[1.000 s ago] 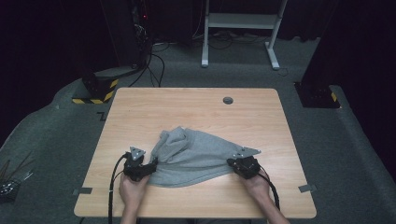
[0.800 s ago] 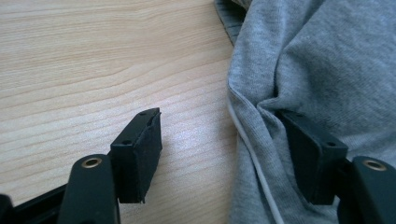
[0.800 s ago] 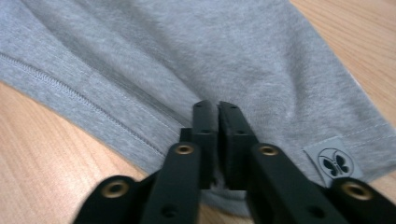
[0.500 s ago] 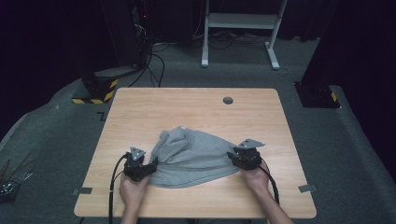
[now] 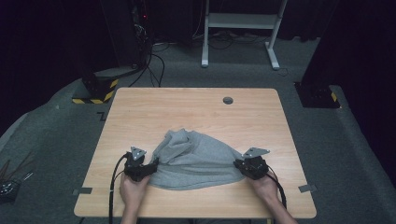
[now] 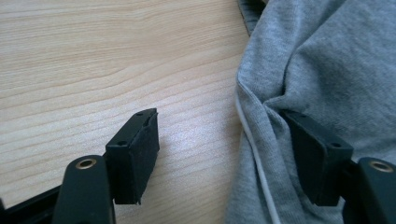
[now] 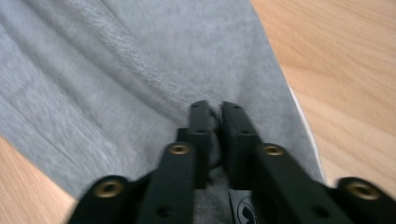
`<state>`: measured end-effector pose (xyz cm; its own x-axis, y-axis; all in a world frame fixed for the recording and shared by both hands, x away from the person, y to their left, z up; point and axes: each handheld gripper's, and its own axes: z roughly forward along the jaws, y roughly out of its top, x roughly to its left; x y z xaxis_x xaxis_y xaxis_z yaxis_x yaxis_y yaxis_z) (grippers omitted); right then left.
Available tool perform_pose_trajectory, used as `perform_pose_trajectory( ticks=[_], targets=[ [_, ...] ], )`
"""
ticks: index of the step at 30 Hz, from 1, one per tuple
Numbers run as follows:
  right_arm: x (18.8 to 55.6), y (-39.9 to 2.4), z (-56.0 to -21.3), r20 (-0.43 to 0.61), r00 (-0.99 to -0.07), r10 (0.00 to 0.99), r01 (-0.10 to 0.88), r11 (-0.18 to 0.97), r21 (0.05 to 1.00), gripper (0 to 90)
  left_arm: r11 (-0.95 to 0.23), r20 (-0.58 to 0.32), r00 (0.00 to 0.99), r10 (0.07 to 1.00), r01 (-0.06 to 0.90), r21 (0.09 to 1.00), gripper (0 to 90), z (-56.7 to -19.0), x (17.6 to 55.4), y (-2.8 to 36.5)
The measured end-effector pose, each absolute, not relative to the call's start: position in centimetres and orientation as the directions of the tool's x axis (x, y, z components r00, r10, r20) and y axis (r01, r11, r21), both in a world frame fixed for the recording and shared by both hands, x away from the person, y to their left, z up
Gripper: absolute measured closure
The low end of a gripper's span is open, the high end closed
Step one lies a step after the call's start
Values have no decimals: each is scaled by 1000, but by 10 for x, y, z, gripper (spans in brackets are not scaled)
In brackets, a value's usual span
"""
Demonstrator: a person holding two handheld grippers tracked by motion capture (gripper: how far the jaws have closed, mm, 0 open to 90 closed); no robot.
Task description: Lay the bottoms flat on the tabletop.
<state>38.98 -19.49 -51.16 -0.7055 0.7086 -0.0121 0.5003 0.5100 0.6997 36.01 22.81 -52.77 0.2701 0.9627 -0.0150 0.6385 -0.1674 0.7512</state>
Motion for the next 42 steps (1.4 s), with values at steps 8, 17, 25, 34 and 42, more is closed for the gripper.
perform_pose_trajectory(
  ticks=[8, 17, 25, 34, 42],
  targets=[
    [429, -160, -497, -20, -662, 750, 512, 471, 719, 600, -169, -17, 274, 962, 638, 751, 304, -528, 360, 228],
    [449, -143, -511, -23, -659, 751, 558, 510, 654, 803, -175, -8, 274, 962, 637, 751, 304, -528, 360, 228],
    [442, -163, -493, -68, -646, 760, 512, 498, 700, 865, -176, -8, 274, 962, 637, 751, 304, -528, 360, 228],
    [438, -203, -495, -68, -594, 802, 570, 479, 668, 854, -180, -7, 280, 960, 636, 750, 302, -528, 360, 228],
    [438, -178, -489, -40, -618, 785, 528, 452, 719, 564, -179, -8, 279, 960, 636, 751, 305, -528, 360, 228]
  ],
)
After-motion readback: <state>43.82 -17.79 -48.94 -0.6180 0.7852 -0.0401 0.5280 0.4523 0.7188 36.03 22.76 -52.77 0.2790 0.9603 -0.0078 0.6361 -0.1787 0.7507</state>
